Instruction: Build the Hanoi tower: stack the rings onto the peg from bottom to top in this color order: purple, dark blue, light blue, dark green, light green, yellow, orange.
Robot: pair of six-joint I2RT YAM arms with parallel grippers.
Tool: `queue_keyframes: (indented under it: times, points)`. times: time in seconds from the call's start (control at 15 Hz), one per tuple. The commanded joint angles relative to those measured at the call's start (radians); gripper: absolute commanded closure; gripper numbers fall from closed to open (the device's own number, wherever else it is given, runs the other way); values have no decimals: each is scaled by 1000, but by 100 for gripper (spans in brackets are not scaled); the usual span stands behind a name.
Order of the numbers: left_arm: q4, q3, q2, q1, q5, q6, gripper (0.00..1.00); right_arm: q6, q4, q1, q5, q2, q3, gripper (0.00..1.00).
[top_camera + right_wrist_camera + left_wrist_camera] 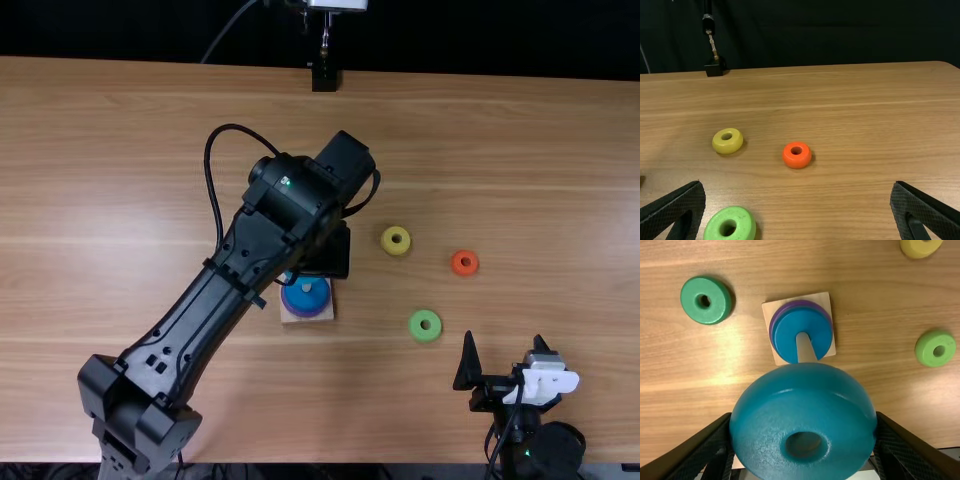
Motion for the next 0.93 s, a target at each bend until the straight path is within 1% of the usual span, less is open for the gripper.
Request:
queue_keyframes:
  times: [0.0, 0.33, 0.87]
  points:
    - [-3, -22, -35, -14, -7, -12, 100, 2, -69, -10, 9, -12, -64, 0]
    - [-3, -13, -24, -27, -7, -12, 100, 2, -69, -10, 9, -12, -64, 0]
    - [-3, 22, 28, -20, -11, -10, 100, 2, -69, -10, 9, -12, -64, 0]
